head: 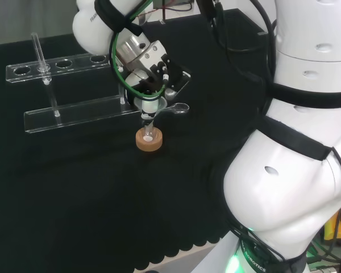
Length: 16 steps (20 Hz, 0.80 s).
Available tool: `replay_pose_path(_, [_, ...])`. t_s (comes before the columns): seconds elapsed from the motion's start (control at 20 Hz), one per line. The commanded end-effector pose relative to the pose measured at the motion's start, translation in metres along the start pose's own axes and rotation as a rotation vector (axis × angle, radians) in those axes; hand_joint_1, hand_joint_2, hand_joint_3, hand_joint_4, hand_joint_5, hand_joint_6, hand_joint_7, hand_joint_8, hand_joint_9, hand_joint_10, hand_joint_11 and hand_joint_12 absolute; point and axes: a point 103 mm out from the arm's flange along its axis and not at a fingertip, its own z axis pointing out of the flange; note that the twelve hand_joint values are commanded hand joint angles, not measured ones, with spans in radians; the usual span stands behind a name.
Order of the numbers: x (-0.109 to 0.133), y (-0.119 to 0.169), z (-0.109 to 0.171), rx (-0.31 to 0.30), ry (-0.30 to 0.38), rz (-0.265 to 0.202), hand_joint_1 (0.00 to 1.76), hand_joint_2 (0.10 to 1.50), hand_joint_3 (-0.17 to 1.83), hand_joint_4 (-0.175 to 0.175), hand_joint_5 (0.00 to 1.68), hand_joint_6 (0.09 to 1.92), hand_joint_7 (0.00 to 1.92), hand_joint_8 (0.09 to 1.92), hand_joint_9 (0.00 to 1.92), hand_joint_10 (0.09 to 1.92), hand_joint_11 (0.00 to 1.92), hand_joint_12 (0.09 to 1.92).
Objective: Remove the funnel from the round-bottom flask.
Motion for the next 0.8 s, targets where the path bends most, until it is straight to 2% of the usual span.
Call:
replay_pose_path(0.05, [0.001, -0.010, -0.012, -0.086, -0.135, 0.048, 0.89, 0.70, 0.59, 0.073, 0.94, 0.49, 0.59, 0.60, 0.90, 0.47, 0.60, 1.28])
replay_pose_path(0.3, [-0.004, -0.019, -0.023, -0.143, -0.132, 0.055, 0.90, 0.71, 0.61, 0.058, 0.97, 0.56, 0.65, 0.61, 0.98, 0.46, 0.67, 1.26])
replay_pose_path(0.6, [0.000, -0.018, -0.021, -0.132, -0.104, 0.049, 0.91, 0.71, 0.62, 0.048, 0.97, 0.58, 0.65, 0.61, 0.99, 0.44, 0.69, 1.24])
replay_pose_path(0.8, [0.001, -0.018, -0.023, -0.153, -0.083, 0.037, 0.91, 0.70, 0.63, 0.034, 0.91, 0.62, 0.62, 0.62, 0.99, 0.43, 0.69, 1.24])
